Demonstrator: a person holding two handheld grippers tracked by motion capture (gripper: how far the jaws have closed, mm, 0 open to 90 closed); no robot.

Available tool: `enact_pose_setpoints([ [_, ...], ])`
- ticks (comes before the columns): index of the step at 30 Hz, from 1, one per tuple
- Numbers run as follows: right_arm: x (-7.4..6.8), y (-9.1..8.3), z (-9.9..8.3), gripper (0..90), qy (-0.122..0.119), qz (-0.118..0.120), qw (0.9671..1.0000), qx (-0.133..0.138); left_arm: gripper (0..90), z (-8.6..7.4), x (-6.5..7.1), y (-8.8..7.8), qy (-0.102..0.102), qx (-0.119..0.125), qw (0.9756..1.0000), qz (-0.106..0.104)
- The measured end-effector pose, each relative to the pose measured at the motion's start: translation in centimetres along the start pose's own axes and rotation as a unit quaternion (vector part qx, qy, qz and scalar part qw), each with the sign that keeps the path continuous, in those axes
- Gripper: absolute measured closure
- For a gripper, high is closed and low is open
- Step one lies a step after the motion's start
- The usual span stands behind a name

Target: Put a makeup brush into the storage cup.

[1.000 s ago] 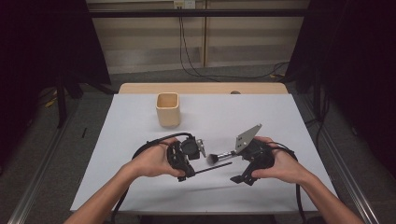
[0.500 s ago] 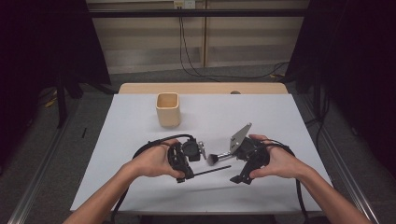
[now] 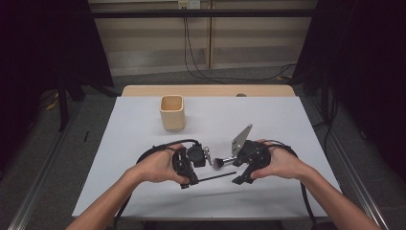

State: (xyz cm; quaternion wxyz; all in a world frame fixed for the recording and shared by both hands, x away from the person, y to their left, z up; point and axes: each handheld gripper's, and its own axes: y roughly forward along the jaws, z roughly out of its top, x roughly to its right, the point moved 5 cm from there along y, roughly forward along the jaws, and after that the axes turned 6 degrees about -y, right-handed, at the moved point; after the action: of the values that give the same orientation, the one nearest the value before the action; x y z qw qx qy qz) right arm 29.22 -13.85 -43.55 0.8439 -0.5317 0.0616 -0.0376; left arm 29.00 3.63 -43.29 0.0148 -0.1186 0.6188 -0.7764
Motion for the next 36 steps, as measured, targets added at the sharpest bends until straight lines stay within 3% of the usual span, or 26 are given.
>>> enact_pose_setpoints([
  [3,0.0,0.1,0.2,42.2,-0.001,0.001,1.0,0.0,86.0,0.0,0.0,0.0,0.001,-0.002,1.0,-0.008],
  [5,0.0,0.1,0.3,44.5,0.0,0.0,1.0,-0.002,86.0,0.1,0.0,0.0,0.001,0.004,1.0,0.002],
  [6,0.1,0.2,0.4,45.5,-0.004,-0.003,1.0,-0.002,85.9,0.1,0.0,0.0,0.002,0.001,1.0,-0.007],
  [15,-0.2,0.4,0.8,60.4,-0.015,0.007,0.9999,-0.004,86.0,0.1,-0.1,0.1,0.003,-0.004,1.0,-0.007],
  [17,-0.1,0.5,0.9,63.7,-0.016,0.008,0.9998,-0.003,85.9,0.1,-0.1,0.2,0.003,-0.002,1.0,0.003],
  [22,-0.1,1.1,1.2,65.7,-0.025,0.009,0.9996,-0.006,86.0,0.3,-0.1,0.2,-0.005,0.006,1.0,-0.005],
  [35,-0.5,1.5,1.9,82.0,-0.04,0.017,0.999,-0.012,85.9,0.4,0.0,0.1,0.009,0.006,0.9999,-0.005],
  [36,-0.4,1.6,1.8,82.4,-0.041,0.021,0.9989,-0.013,85.9,0.4,0.0,0.3,0.009,0.009,0.9999,0.004],
])
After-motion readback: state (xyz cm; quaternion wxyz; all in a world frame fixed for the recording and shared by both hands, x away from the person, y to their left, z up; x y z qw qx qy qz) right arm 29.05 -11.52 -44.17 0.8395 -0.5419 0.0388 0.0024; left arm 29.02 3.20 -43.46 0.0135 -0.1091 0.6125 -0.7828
